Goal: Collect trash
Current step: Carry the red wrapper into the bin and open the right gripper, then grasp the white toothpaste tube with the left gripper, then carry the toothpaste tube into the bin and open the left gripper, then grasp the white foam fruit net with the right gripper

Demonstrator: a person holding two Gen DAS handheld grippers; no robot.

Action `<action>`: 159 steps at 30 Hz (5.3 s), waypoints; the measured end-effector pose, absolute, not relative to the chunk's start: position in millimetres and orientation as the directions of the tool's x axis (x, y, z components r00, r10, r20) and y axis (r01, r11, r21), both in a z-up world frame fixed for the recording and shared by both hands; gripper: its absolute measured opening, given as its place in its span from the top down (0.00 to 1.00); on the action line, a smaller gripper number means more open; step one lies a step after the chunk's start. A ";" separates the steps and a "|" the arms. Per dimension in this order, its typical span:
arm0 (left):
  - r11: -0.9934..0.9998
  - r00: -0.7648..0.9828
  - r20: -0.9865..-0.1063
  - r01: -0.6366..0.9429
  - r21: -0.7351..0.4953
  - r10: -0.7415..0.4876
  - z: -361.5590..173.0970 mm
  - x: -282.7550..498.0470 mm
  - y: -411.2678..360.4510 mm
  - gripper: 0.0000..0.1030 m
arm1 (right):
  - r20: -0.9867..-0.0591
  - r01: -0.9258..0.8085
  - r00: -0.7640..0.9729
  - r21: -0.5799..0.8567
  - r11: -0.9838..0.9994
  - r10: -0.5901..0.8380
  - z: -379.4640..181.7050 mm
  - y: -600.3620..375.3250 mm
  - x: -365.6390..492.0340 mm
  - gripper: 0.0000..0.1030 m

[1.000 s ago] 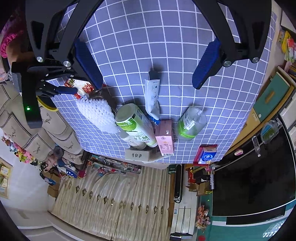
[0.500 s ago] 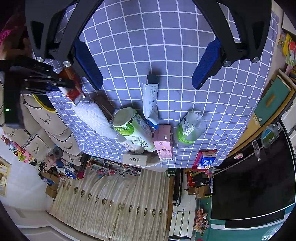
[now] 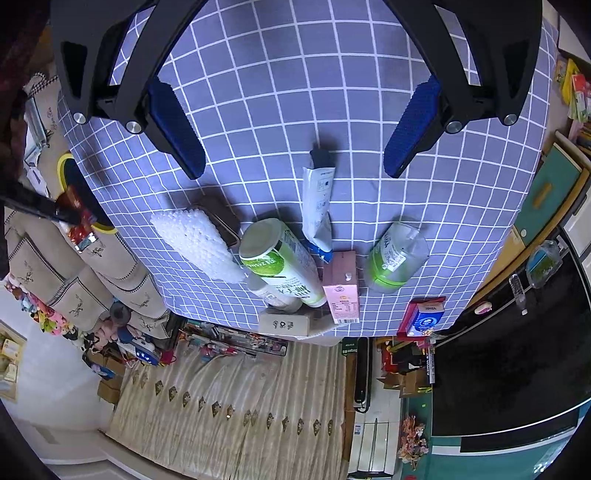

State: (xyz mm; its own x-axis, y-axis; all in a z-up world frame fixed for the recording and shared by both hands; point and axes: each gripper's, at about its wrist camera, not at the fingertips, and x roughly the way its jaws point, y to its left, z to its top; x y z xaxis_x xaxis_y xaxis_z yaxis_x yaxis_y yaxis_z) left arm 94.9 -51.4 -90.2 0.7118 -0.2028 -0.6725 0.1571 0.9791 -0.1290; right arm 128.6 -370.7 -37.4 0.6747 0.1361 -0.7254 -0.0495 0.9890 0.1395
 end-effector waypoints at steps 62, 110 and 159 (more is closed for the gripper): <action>0.987 0.590 -0.804 0.158 0.028 -0.072 -147.0 215.4 -71.2 0.53 | -0.777 0.292 0.622 0.120 0.949 -0.093 -109.3 -476.2 137.2 0.44; 0.536 0.287 -0.769 0.840 -0.084 -0.571 -99.6 178.6 -463.0 0.83 | -0.695 0.530 0.656 0.148 0.835 -0.293 -72.4 -564.1 18.1 0.35; 0.971 0.756 -0.609 0.189 -0.147 -0.239 -54.5 108.0 -44.9 0.12 | -0.685 -0.142 0.691 0.186 0.972 0.232 -49.9 -274.4 182.3 0.34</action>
